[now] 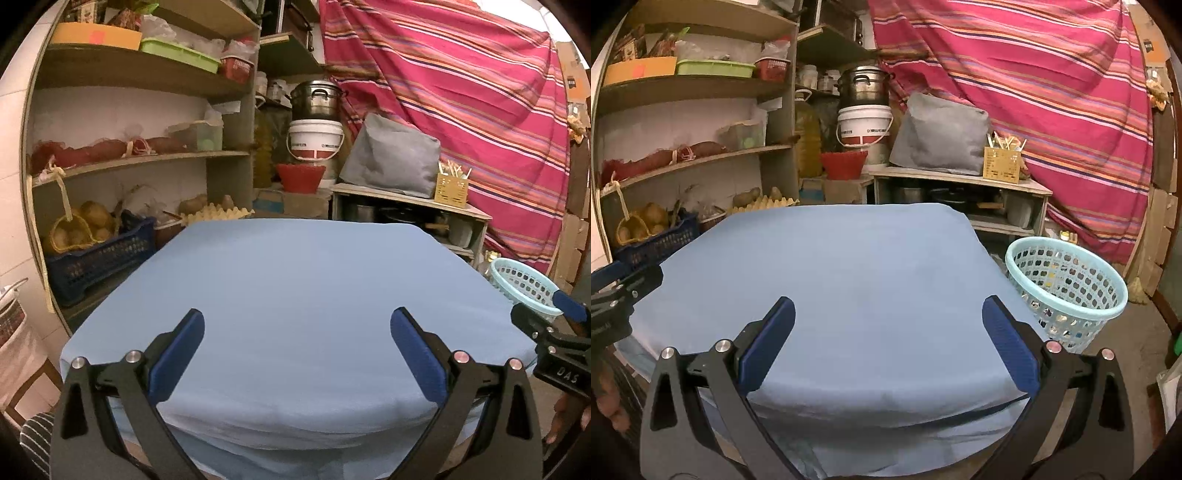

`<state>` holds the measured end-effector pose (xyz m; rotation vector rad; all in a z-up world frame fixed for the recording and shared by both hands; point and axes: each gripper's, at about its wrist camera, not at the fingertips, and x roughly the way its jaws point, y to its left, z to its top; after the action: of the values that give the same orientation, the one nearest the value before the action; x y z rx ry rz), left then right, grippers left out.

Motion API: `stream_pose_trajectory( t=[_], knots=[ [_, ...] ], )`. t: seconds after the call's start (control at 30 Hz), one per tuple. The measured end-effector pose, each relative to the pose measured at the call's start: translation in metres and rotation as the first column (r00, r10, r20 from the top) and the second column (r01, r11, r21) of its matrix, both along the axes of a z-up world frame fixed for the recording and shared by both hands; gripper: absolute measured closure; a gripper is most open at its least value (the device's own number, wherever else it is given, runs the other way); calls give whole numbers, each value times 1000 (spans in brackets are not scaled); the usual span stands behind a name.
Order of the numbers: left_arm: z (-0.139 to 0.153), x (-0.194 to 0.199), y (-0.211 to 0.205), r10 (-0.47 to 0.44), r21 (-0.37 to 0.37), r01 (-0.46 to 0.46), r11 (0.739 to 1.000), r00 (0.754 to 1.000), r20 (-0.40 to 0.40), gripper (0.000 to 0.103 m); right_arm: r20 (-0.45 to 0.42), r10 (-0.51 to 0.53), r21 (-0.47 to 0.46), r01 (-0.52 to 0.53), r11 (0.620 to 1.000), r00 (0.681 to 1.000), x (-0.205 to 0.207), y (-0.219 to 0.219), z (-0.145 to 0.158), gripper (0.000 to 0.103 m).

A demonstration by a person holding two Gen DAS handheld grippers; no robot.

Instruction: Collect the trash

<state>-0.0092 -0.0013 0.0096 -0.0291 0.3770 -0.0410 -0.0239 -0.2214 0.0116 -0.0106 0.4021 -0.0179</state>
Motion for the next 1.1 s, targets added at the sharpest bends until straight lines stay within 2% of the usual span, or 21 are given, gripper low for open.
stream_pose_trajectory(
  t=[0.13, 0.33, 1.1],
  knots=[
    [-1, 3, 3, 8, -9, -8, 1000, 1000, -4, 4, -4, -6, 11, 6, 1000, 1000, -1, 0, -1, 4],
    [-3, 4, 2, 8, 7, -8, 1000, 1000, -2, 4, 11, -9, -17, 9, 1000, 1000, -2, 1, 0, 4],
    [-10, 8, -4, 14, 58, -14, 998, 1000, 5, 4, 7, -13, -22, 14, 1000, 1000, 2, 3, -6, 4]
  ],
)
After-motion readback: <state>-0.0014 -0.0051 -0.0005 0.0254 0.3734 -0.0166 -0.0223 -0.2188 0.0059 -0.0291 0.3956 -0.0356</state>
